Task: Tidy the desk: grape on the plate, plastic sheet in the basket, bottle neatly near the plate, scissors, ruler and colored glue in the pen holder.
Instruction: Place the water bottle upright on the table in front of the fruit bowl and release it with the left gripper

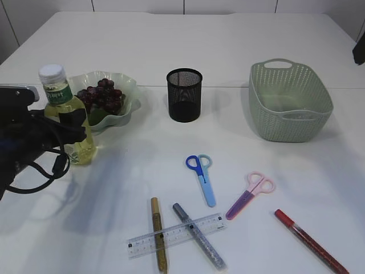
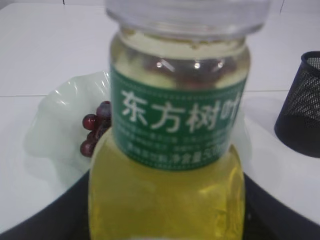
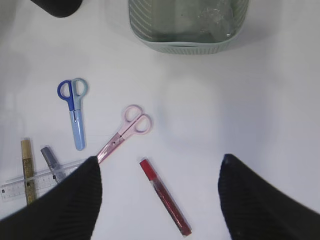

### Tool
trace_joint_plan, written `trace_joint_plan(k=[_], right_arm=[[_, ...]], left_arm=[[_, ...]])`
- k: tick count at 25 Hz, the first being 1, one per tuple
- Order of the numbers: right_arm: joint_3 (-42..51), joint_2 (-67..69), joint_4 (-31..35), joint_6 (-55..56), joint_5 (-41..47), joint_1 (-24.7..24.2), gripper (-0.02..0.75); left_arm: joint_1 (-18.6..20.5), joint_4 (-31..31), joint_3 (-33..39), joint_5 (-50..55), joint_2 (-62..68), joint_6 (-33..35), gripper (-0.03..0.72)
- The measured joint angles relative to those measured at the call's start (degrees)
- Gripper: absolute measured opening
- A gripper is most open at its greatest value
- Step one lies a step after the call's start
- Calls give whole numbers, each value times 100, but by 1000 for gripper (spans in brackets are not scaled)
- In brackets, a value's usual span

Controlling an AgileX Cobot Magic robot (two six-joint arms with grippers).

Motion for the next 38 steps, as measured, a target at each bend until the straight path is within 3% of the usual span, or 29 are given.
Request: trace_joint_plan(k=[15,23,38], right_arm=[[0,0,0,-11,0,0,563],[0,0,0,-11,0,0,563],[0,0,10,-21,0,0,563]], left_arm=[[0,232,-29,-19,51,0,440],[0,378,-38,-19,51,0,550],[0,312,-42,-129,-156,0,560]])
